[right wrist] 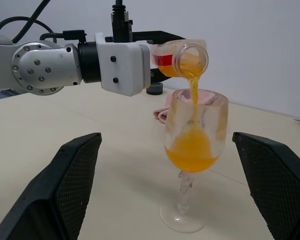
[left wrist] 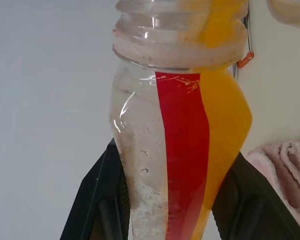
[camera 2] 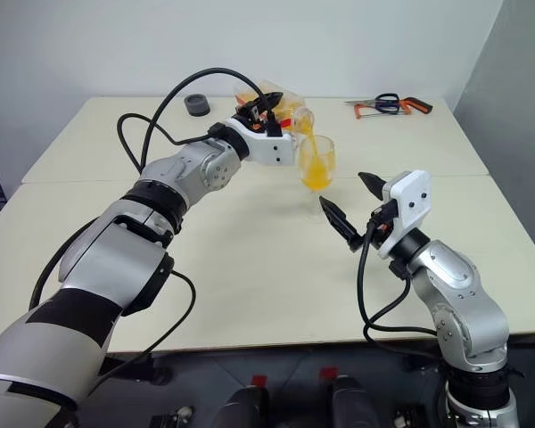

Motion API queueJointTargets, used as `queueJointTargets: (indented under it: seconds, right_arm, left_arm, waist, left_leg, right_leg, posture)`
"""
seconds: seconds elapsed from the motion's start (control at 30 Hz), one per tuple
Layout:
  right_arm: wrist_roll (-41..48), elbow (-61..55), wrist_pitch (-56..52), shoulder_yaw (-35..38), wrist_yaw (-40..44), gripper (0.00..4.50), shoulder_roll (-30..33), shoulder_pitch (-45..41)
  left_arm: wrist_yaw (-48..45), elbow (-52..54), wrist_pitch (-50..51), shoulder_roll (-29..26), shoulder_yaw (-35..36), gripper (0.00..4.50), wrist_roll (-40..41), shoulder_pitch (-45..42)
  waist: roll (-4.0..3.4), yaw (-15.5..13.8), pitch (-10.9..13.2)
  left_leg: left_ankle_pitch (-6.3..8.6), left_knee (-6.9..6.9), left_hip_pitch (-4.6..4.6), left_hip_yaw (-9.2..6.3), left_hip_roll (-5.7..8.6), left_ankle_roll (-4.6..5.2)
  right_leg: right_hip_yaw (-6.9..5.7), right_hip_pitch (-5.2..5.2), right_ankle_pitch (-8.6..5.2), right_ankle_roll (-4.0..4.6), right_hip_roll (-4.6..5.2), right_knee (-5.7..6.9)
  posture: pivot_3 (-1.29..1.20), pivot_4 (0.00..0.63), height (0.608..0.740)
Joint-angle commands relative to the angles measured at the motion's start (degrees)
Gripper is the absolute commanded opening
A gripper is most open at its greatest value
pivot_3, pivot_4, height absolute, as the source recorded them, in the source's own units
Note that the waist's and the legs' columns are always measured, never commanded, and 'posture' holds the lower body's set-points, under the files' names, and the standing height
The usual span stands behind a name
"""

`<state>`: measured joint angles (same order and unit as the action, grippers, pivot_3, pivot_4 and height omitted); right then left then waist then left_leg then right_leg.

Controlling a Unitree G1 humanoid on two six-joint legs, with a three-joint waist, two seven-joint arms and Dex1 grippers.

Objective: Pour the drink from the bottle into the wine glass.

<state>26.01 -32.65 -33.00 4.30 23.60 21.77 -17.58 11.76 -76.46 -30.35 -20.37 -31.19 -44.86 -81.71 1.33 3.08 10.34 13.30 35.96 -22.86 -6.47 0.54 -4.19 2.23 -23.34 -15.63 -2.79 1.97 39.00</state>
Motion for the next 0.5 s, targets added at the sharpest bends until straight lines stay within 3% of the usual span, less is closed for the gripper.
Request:
queueJointTargets:
  seconds: [0.03,0.5]
  right_arm:
    - [0.74,-2.38,1.21,0.16,-0.18,4.50,-0.17,-0.35]
    - [0.79,-2.51,1.06,0.13,-0.16,4.50,-0.15,-0.23]
  left_arm:
    - [1.30,0.83,0.09,-0.62,0.26,1.69,0.20,-3.09]
    - [1.55,0.89,0.05,-0.48,0.12,1.69,0.01,-3.21]
  waist:
    - [0.00,0.00,0.00]
    - [0.00,0.00,0.00]
  left_leg:
    - [0.00,0.00,0.00,0.00,0.00,0.00]
    - [0.00,0.00,0.00,0.00,0.00,0.00]
  right_leg:
    - [0.00,0.00,0.00,0.00,0.00,0.00]
    - [0.00,0.00,0.00,0.00,0.00,0.00]
  posture:
    - [0.00,0.150,0.740]
    - [0.00,0.150,0.740]
